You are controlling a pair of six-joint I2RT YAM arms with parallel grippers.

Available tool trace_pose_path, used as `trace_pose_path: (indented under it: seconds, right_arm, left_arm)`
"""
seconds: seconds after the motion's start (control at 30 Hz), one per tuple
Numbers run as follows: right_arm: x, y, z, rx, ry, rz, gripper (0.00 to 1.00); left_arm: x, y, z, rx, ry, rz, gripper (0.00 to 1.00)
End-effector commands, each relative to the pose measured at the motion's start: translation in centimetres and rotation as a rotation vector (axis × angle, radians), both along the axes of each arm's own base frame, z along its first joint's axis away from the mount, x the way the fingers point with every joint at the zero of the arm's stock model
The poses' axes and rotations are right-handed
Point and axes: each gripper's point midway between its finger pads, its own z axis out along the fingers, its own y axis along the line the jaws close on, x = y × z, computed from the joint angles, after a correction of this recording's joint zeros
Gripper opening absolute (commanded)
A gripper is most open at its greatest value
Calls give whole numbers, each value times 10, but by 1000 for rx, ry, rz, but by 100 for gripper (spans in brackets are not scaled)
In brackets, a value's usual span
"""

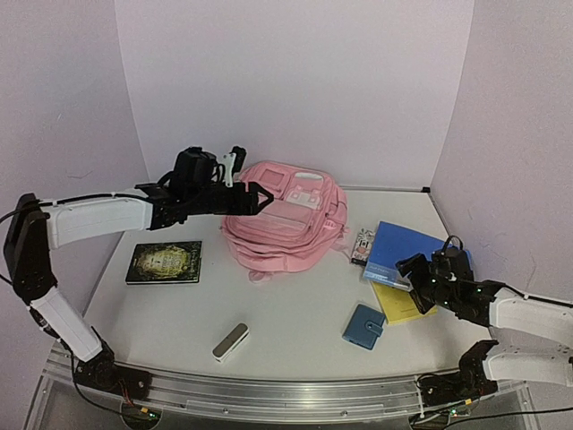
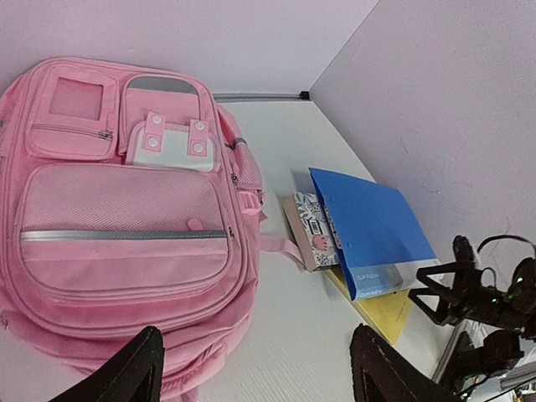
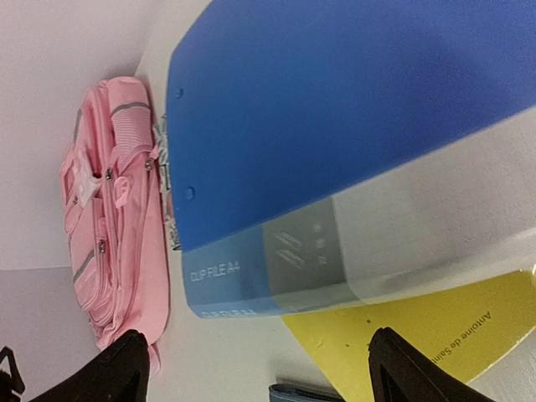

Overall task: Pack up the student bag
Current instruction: Pick up the files from the center of the board.

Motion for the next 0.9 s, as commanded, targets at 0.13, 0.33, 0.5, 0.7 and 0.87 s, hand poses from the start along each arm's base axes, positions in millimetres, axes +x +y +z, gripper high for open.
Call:
trace_pose_path:
  seconds: [0.13, 0.33, 0.5, 0.7, 0.87]
  right_arm:
    - [-14, -11, -19, 229, 86, -210, 90]
    - [-14, -31, -23, 200, 50, -311, 86]
    - [-8, -44, -19, 158, 1, -376, 81]
    - [-6, -47, -32, 184, -8, -412, 77]
    - [2, -47, -33, 166, -24, -423, 74]
  left_arm:
    - [-27, 36, -12, -20, 158, 55, 78]
    - [-27, 47, -15, -31, 172, 79, 78]
    - [-27, 50, -16, -48, 178, 85, 79]
    - [-29, 54, -13, -60, 179, 87, 79]
    - [-30, 58, -6, -66, 166, 93, 79]
